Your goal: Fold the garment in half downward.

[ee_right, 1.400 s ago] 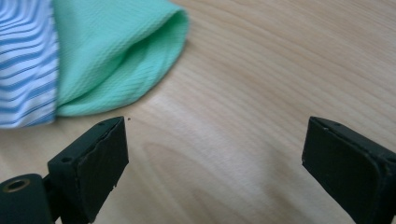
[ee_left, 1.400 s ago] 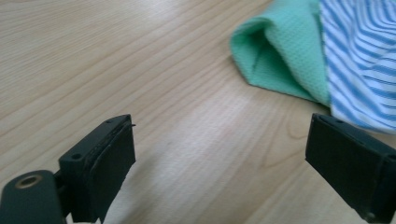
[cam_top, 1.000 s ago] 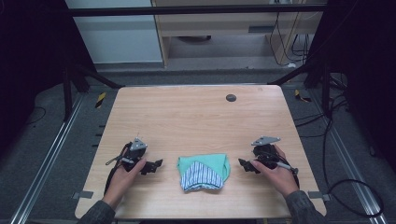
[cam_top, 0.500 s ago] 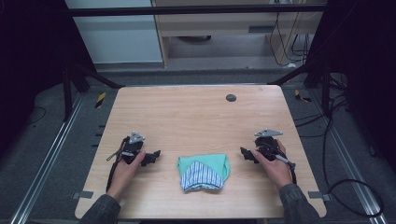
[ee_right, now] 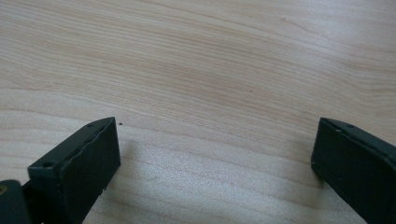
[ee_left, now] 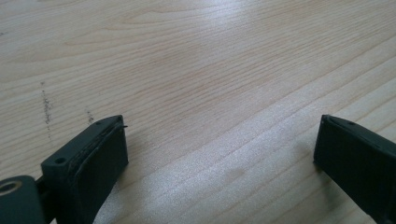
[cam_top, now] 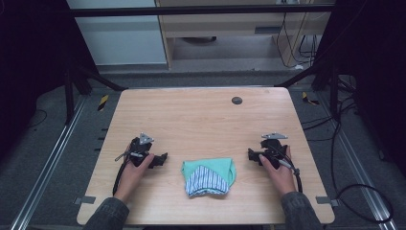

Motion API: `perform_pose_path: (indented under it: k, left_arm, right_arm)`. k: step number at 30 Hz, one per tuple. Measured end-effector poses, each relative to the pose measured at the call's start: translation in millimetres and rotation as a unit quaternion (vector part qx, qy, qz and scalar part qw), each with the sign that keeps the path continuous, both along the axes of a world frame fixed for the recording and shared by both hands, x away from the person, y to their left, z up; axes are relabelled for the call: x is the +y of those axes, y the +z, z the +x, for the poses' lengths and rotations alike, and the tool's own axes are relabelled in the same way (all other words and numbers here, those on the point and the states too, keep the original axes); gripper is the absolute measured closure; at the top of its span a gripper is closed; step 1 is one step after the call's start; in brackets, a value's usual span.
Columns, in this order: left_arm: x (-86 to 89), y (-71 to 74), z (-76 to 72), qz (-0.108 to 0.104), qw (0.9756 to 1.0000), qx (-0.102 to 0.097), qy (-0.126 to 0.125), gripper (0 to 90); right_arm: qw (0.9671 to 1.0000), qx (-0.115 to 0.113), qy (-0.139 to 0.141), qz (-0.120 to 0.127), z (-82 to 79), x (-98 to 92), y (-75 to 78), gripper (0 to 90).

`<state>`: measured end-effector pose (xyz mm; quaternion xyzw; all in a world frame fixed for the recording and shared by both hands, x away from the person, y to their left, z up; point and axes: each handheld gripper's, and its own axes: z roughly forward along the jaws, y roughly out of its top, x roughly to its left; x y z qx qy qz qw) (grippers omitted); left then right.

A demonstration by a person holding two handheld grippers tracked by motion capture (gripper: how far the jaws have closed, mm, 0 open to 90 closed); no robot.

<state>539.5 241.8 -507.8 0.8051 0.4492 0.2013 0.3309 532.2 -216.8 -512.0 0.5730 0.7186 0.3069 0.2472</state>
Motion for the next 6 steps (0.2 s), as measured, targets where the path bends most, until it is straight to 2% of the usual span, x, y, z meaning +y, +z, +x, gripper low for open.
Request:
perform_pose_path:
  k: [6]
  left_arm:
    - [-0.3,-0.4,0.1,-0.001,1.0,0.002,0.008,0.0]
  right_arm:
    - [0.9998,0.001,-0.017,0.003,-2.3,1.9,-0.1,0.5]
